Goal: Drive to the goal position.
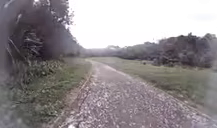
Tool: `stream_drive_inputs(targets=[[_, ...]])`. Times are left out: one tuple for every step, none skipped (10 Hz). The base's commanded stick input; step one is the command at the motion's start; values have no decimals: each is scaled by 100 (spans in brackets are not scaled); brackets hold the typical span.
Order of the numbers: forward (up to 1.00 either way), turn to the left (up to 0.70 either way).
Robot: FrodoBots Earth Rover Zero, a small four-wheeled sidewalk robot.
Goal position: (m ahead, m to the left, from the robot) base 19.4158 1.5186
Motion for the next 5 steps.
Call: stream_drive_inputs(targets=[[85,0],[85,0],[85,0],[85,0],[85,0]])
